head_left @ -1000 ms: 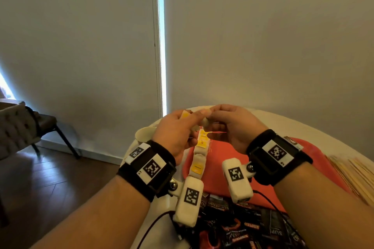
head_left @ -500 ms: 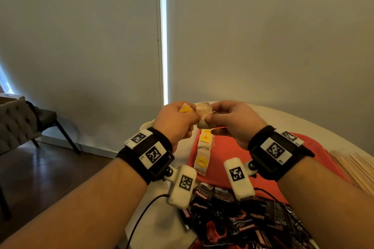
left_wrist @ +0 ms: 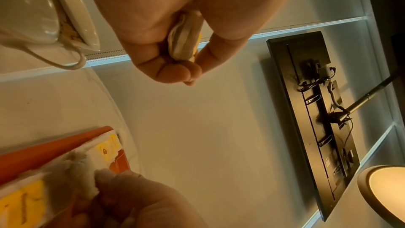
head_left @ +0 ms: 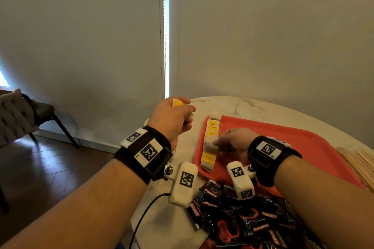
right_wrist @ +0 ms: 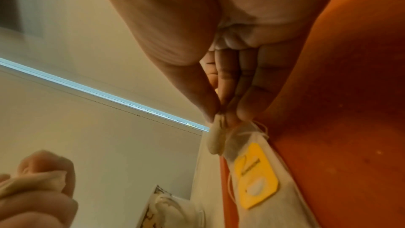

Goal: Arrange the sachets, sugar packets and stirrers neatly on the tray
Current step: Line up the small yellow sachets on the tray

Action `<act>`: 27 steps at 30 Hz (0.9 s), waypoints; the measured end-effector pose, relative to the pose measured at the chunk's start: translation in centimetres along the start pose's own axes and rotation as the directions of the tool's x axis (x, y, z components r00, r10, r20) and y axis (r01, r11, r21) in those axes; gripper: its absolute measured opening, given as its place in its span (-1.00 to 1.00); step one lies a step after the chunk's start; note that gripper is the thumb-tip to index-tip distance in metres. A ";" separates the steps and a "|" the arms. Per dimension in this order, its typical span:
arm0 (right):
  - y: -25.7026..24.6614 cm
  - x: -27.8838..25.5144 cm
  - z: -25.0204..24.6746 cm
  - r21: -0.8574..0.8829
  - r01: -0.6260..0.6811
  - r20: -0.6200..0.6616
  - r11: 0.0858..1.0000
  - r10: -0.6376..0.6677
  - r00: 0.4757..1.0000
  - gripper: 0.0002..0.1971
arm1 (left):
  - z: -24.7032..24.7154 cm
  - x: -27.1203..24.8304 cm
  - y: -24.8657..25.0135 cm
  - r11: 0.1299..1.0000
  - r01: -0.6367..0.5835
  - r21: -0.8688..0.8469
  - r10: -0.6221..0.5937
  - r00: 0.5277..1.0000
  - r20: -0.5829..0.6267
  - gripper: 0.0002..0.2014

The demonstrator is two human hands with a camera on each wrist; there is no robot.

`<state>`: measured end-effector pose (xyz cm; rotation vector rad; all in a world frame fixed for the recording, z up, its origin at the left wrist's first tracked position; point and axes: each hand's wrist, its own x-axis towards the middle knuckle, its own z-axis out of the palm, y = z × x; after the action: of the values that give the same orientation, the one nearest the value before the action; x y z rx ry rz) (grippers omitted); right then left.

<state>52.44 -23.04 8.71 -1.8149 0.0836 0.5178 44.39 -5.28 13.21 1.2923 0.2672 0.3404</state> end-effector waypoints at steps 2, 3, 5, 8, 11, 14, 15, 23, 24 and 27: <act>0.0 0.2 0.4 -0.054 -0.003 -0.001 0.999 0.003 1.000 -0.81 | -0.1 0.1 -0.1 1.000 0.009 -0.008 -0.009 1.000 0.003 -0.78; 0.0 0.2 0.6 -0.075 -0.005 -0.001 0.997 0.005 1.000 -0.82 | -0.1 0.0 -0.1 1.000 0.012 -0.010 -0.012 1.000 0.008 -0.78; 0.0 0.3 0.8 -0.106 -0.010 -0.004 0.994 0.010 1.000 -0.83 | -0.1 0.0 -0.1 1.000 0.016 -0.012 -0.016 1.000 0.018 -0.78; -0.2 0.2 0.8 -0.153 -0.009 -0.008 0.988 0.008 1.000 -0.87 | 0.0 -0.2 -0.1 1.000 0.022 -0.016 -0.021 0.999 0.033 -0.77; -0.4 -0.1 0.8 -0.168 -0.008 0.012 0.986 0.010 1.000 -0.80 | 0.3 -0.5 -0.2 0.999 0.040 -0.031 -0.038 0.997 0.061 -0.74; -0.7 -0.4 0.4 -0.190 -0.032 -0.005 0.981 0.032 0.999 -0.79 | 0.5 -1.0 -0.4 0.997 0.060 -0.051 -0.055 0.993 0.102 -0.72; -0.8 -0.3 0.1 -0.202 -0.016 -0.026 0.979 0.011 1.000 -0.79 | 0.6 -1.1 -0.4 0.997 0.063 -0.054 -0.057 0.991 0.118 -0.70; -2.7 -3.6 -1.5 0.022 0.282 0.163 0.959 -0.282 0.946 -0.60 | 1.9 -2.1 -1.1 0.999 0.021 0.046 -0.032 0.970 0.240 -0.38; -2.6 -3.9 -1.4 -0.015 0.317 0.198 0.948 -0.308 0.930 -0.65 | 2.2 -2.3 -1.1 0.998 0.024 0.061 -0.040 0.963 0.265 -0.37; -2.2 -4.2 -1.1 -0.032 0.405 0.196 0.914 -0.391 0.899 -0.89 | 2.9 -2.4 -1.2 0.996 0.043 0.073 -0.063 0.952 0.298 -0.37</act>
<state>49.68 -24.26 12.53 -1.7812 -0.4341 0.3956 43.38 -9.07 12.78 1.3787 0.0544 0.0862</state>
